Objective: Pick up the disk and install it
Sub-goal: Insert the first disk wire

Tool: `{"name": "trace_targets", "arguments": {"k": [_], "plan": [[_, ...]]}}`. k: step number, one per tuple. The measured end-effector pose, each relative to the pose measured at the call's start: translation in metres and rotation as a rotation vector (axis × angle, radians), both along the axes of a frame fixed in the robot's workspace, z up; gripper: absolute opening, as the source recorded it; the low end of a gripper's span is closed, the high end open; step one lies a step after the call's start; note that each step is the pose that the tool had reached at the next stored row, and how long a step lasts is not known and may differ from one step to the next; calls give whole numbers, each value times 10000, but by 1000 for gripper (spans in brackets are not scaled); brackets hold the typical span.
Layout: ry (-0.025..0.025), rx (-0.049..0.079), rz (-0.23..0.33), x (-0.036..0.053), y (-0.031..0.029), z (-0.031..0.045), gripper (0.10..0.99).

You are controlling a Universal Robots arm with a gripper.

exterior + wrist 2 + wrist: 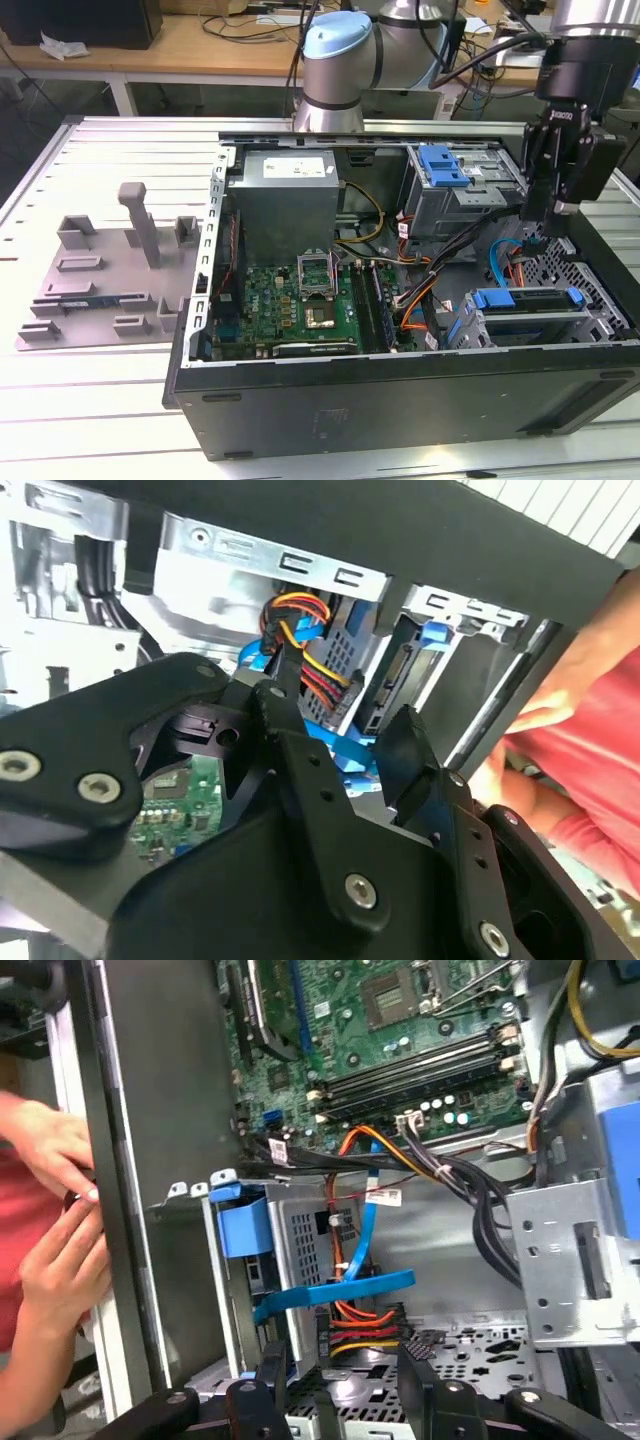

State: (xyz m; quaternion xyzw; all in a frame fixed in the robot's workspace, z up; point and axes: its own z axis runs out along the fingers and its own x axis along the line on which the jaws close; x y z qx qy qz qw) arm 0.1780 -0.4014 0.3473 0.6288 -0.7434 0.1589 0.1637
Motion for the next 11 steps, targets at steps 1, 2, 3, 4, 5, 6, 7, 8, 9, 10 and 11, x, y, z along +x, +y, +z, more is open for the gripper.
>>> {"name": "trace_targets", "arguments": {"k": [1,2,3,4,5,6,7,8,9,10,11], "plan": [[0,-61,65,-7,0,-3,565],[0,-125,153,-18,1,-8,565],[1,-161,242,-34,0,-18,565],[1,-165,290,-43,0,-26,565],[1,-169,329,-56,1,-31,565],[1,-171,348,-69,0,-35,565],[9,-254,363,-73,0,-37,565],[13,-407,364,-76,0,-37,565],[-49,-517,362,-96,0,-39,565],[-149,-528,360,-111,1,-43,565],[-232,-532,358,-122,1,-46,565]]}}
